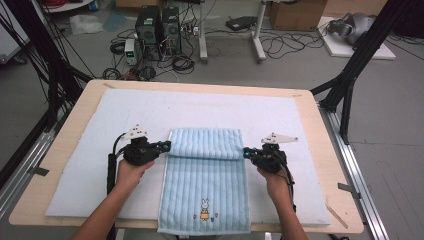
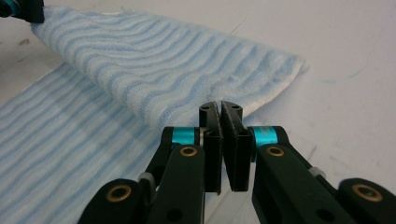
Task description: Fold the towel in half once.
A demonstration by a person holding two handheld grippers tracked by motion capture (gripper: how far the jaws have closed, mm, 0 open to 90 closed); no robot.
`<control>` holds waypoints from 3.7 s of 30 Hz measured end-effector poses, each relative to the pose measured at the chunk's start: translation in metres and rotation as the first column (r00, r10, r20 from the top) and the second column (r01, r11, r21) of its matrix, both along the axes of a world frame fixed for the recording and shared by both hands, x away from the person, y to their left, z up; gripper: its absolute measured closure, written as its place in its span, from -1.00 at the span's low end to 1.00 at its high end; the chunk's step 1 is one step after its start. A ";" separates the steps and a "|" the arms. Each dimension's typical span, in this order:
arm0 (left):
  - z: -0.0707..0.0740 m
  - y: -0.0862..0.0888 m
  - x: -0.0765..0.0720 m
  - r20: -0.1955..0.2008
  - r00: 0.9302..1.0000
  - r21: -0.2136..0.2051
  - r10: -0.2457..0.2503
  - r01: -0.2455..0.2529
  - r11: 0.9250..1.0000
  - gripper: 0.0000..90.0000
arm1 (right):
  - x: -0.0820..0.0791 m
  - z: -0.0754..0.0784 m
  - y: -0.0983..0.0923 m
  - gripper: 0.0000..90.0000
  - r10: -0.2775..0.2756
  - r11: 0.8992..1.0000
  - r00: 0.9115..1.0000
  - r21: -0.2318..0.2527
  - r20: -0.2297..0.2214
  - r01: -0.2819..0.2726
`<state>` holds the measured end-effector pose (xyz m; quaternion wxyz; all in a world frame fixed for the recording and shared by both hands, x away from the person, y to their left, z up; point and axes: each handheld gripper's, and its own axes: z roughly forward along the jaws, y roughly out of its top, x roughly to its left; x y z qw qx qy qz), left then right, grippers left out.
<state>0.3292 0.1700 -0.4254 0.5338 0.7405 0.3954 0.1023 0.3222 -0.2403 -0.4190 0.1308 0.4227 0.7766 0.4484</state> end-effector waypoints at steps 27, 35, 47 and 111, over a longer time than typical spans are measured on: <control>-0.003 -0.005 0.056 -0.062 0.982 0.055 0.178 -0.175 0.983 0.00 | -0.016 -0.009 -0.008 0.05 -0.062 0.998 0.998 -0.026 0.025 0.062; -0.018 -0.029 0.072 -0.088 0.980 0.152 0.177 -0.163 0.975 0.01 | -0.015 -0.009 -0.014 -0.20 -0.096 0.995 0.995 -0.015 0.030 0.096; -0.022 -0.036 0.069 -0.079 0.989 0.205 0.126 -0.108 0.973 0.87 | -0.008 -0.012 -0.013 -0.33 -0.117 0.993 0.993 -0.027 0.012 0.118; -0.006 -0.004 -0.053 -0.048 0.991 -0.012 -0.127 0.127 0.992 0.87 | -0.055 0.001 0.003 0.93 0.132 0.991 0.991 0.001 0.014 -0.132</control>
